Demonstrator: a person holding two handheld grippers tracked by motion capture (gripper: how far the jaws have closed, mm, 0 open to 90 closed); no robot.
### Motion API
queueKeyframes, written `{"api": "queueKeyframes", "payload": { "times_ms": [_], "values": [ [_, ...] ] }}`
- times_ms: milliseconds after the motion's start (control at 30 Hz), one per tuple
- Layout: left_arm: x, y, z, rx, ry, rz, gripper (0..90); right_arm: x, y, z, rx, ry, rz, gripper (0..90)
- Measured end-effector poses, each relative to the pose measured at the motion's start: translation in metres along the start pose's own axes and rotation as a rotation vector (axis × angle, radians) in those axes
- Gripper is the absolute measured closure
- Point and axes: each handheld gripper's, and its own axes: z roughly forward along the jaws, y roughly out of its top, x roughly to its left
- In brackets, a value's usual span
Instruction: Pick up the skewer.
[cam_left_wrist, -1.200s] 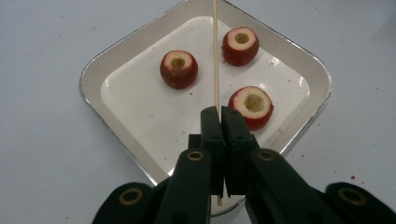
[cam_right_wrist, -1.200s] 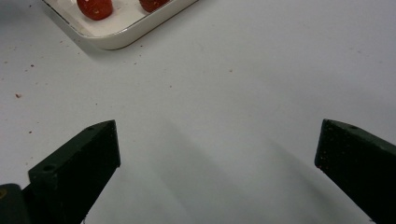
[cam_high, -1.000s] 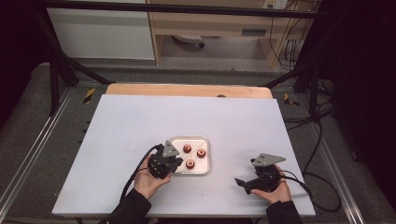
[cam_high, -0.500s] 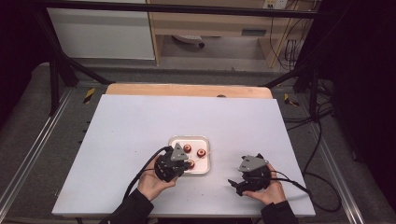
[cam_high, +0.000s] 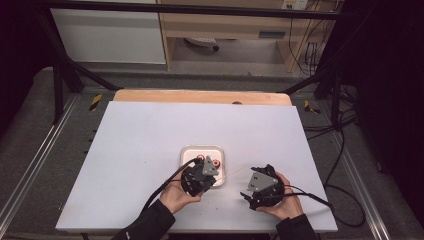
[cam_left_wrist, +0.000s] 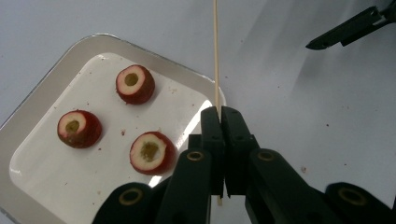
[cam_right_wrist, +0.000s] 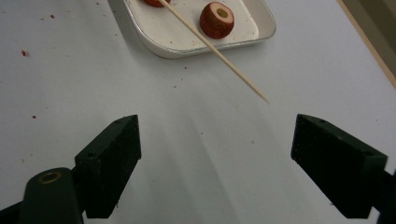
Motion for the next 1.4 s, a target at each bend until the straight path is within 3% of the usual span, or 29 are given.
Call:
{"api": "queueKeyframes", "payload": {
  "times_ms": [267, 533, 567, 900, 1133, 1333, 1400],
  "values": [
    [-0.006, 0.011, 0.009, 0.018, -0.027, 0.026, 88.7, 0.003, 0.004, 0.004, -0.006, -0.023, -0.136, 26.8],
    [-0.014, 0.019, 0.016, 0.044, -0.062, 0.044, 88.7, 0.005, 0.002, 0.011, 0.018, -0.003, -0.27, 42.0],
    [-0.013, 0.02, 0.016, 0.045, -0.048, 0.057, 88.7, 0.005, 0.002, 0.011, 0.018, -0.001, -0.286, 44.3],
    [-0.02, 0.024, 0.02, 0.056, -0.067, 0.087, 88.7, 0.008, 0.0, 0.014, 0.028, -0.011, -0.453, 64.0],
    [-0.023, 0.026, 0.022, 0.063, -0.08, 0.105, 88.6, 0.01, -0.001, 0.014, 0.036, -0.01, -0.541, 75.1],
    [-0.023, 0.026, 0.021, 0.062, -0.084, 0.106, 88.7, 0.012, -0.002, 0.014, 0.043, -0.01, -0.577, 81.0],
    [-0.023, 0.026, 0.021, 0.062, -0.084, 0.106, 88.7, 0.012, -0.002, 0.014, 0.028, -0.009, -0.614, 82.9]
  ]
}}
